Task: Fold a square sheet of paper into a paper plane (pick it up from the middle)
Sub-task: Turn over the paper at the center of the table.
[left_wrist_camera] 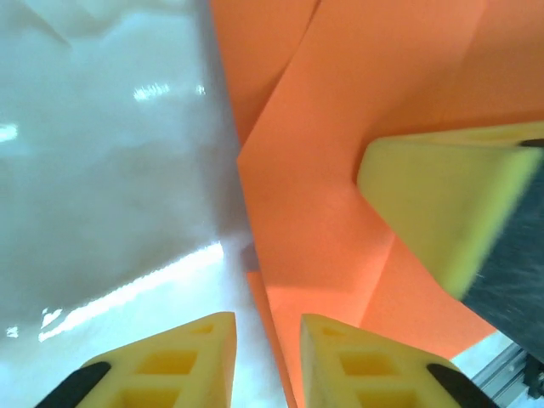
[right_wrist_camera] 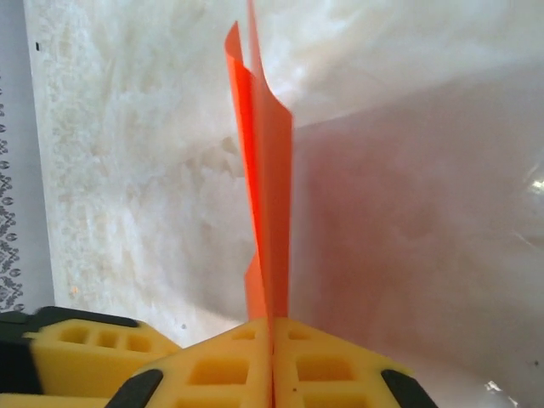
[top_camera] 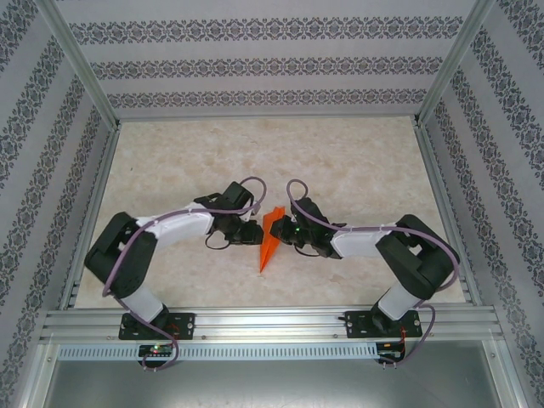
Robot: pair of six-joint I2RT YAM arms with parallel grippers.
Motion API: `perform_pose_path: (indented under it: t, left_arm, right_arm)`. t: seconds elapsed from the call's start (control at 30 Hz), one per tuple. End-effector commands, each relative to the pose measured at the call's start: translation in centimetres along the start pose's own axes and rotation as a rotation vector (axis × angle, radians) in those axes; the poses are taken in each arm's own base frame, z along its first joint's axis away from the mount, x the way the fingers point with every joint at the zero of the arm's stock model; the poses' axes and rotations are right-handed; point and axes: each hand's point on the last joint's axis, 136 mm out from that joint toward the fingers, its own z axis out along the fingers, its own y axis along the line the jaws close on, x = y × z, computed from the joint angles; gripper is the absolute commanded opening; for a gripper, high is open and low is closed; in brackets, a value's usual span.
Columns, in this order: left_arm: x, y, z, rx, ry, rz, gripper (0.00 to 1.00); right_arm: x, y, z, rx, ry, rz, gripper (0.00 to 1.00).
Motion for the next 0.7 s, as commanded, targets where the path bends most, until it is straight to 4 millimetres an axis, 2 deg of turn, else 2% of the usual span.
perform_pose_path:
  t: [0.0, 0.17, 0.37, 0.5, 0.53, 0.57, 0.67]
  left_arm:
    - [-2.5, -1.0, -3.2, -0.020, -0.186, 0.036, 0.31]
    - [-3.2, 0.1, -7.0, -0.089, -0.346, 0.032, 0.33]
    - [-3.5, 1.4, -9.2, -0.127, -0.457, 0.004, 0.34]
    - [-3.6, 2.3, -10.4, -0.155, -0.507, -0.034, 0.37]
    - [-3.7, 2.5, -10.7, -0.157, -0.522, -0.042, 0.40]
    - [-3.7, 2.8, -11.0, -0.166, -0.538, -0.053, 0.47]
    - [-3.6, 3.5, -11.9, -0.185, -0.576, -0.084, 0.50]
  right_arm:
    - [-1.0, 0.8, -2.3, 0.100, -0.019, -0.133, 0.08]
    - [-2.7, 0.6, -6.7, 0.287, -0.072, -0.273, 0.09]
    - [-4.0, 0.2, -11.9, 0.511, -0.131, -0.420, 0.09]
    - [-4.6, 0.2, -14.3, 0.622, -0.171, -0.476, 0.10]
    - [-4.6, 0.2, -14.8, 0.652, -0.175, -0.495, 0.10]
    - [-4.6, 0.3, -15.2, 0.677, -0.175, -0.520, 0.10]
    - [-4.6, 0.3, -16.2, 0.769, -0.178, -0.563, 0.10]
